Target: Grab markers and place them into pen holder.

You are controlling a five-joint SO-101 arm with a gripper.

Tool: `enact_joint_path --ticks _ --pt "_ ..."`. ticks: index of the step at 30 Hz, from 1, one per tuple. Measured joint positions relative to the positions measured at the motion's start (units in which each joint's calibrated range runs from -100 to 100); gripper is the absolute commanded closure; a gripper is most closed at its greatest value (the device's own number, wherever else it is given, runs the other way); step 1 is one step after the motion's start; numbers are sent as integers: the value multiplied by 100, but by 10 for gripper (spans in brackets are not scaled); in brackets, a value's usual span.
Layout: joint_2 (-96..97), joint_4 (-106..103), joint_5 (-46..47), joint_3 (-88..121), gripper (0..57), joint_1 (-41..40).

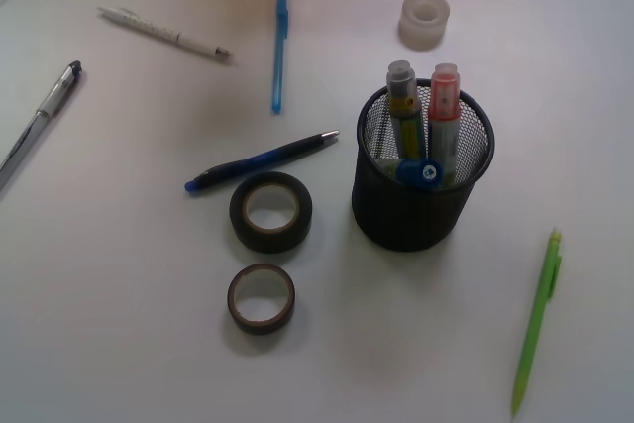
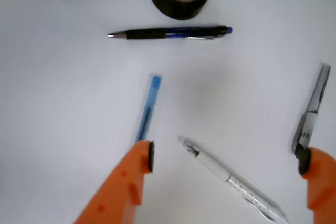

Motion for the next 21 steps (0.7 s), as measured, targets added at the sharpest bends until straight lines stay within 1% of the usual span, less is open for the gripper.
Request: enact_joint_path --ticks 2,7,10,14,16,21 --pt "-409 -233 -10 440 265 67" --pt "-1446 -328 -68 1752 265 -67" --pt "-1455 -389 -283 2237 265 -326" --pt "-1498 -743 -449 2812 265 -481" --pt "-1498 -760 -503 2920 265 -422" --pt "-1524 95 -640 2956 266 -451"
